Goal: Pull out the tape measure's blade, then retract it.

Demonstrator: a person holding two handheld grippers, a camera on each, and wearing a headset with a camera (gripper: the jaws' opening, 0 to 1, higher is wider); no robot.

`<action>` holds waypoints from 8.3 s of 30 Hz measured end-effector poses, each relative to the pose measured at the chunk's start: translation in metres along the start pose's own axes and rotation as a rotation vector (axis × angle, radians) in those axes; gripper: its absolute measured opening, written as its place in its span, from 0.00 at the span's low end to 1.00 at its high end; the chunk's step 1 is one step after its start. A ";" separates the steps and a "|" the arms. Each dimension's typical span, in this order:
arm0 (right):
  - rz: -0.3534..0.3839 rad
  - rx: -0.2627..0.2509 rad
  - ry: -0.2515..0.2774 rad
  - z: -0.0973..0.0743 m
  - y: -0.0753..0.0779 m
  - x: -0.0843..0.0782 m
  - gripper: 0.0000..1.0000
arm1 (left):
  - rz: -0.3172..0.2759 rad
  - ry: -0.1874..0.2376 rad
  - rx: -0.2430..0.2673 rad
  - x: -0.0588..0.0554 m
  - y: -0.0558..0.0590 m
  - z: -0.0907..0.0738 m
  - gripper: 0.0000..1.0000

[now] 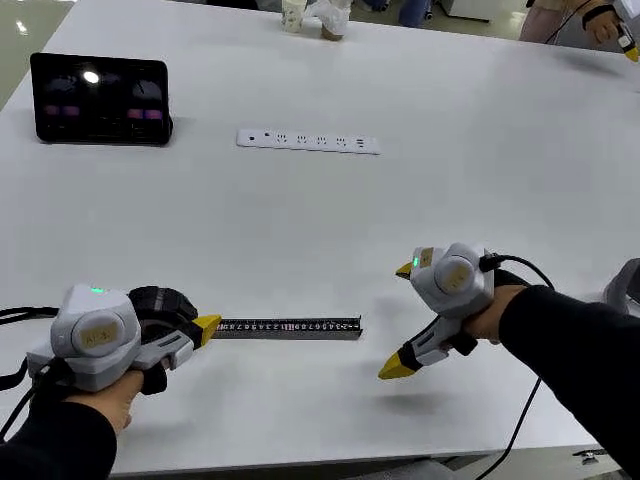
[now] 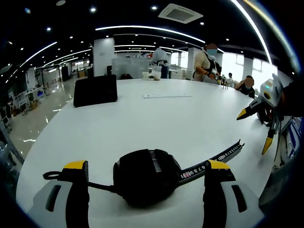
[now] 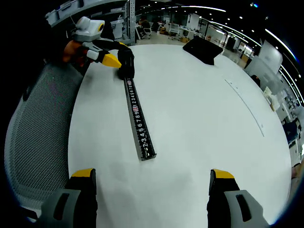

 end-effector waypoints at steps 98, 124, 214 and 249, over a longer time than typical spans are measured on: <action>-0.111 0.180 -0.181 0.042 -0.009 0.002 0.11 | -0.034 0.037 0.171 -0.013 -0.008 0.016 0.65; -0.083 0.156 -0.198 0.046 -0.009 0.004 0.11 | 0.010 -0.031 0.151 -0.018 -0.004 0.017 0.63; -0.062 0.122 -0.238 0.065 -0.015 0.026 0.12 | 0.023 -0.070 0.130 -0.021 -0.005 0.018 0.63; -0.038 0.110 -0.213 0.077 -0.019 0.038 0.11 | 0.027 -0.079 0.128 -0.022 -0.006 0.019 0.63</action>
Point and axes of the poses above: the centre of the closed fingertips' face, and the gripper's own axes: z roughly forward along the fingers, y roughly to its right, x roughly out of its top, the point moved 1 cm from there along -z, roughly backward along the fingers, and after that the axes turned 13 degrees about y, right-handed, at the moved point
